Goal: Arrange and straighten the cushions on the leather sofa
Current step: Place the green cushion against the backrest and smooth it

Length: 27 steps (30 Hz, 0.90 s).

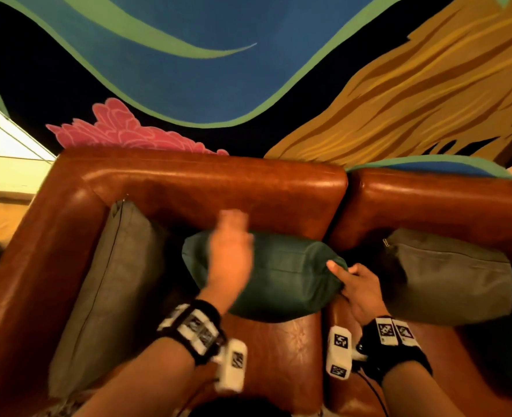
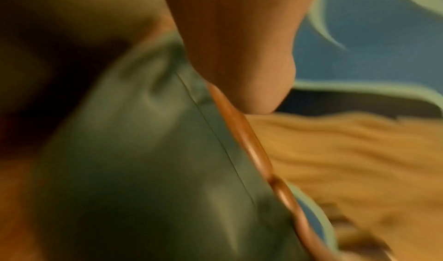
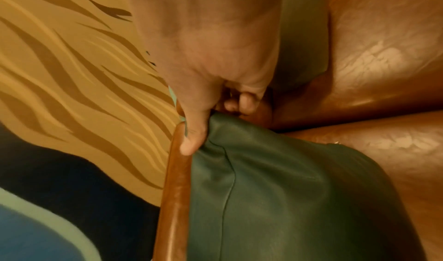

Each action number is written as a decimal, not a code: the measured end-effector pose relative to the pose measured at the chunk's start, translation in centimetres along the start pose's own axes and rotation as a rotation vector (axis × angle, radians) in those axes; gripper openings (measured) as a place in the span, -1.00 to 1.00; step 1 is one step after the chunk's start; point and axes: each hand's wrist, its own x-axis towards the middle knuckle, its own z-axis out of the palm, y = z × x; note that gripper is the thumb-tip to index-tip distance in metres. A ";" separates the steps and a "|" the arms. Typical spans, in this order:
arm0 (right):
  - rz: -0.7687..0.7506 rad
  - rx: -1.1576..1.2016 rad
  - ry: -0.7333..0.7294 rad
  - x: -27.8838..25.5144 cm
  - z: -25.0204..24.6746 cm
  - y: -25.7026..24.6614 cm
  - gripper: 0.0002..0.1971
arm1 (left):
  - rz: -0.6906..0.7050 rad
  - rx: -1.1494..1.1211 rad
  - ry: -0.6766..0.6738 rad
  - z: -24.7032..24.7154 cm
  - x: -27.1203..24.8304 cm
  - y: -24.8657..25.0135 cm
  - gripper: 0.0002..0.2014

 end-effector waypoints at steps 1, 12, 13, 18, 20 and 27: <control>-0.012 -0.001 -0.025 -0.1 0.4 0.2 -0.58 | 0.236 -0.035 -0.114 1.4 -0.6 3.5 -0.54; -0.091 -0.061 0.025 -1.0 -1.0 -0.3 -0.78 | -0.653 0.276 -0.429 0.4 -1.0 -9.1 -0.38; -0.118 -0.108 0.015 -0.8 -0.5 -0.2 -0.80 | -0.710 0.151 -0.405 0.1 -0.2 -9.0 -0.39; -0.341 -0.299 0.101 -0.5 -1.6 -2.1 -0.72 | -0.462 -0.170 -0.193 -2.9 1.5 -7.4 -0.65; -0.284 -0.149 0.078 -0.3 -3.0 -3.0 -0.70 | -0.454 -0.210 -0.127 -4.3 1.6 -8.4 -0.66; -0.148 -0.073 -0.007 -1.8 -4.5 -3.8 -0.65 | -0.364 -0.239 -0.188 -5.7 0.7 -9.6 -0.64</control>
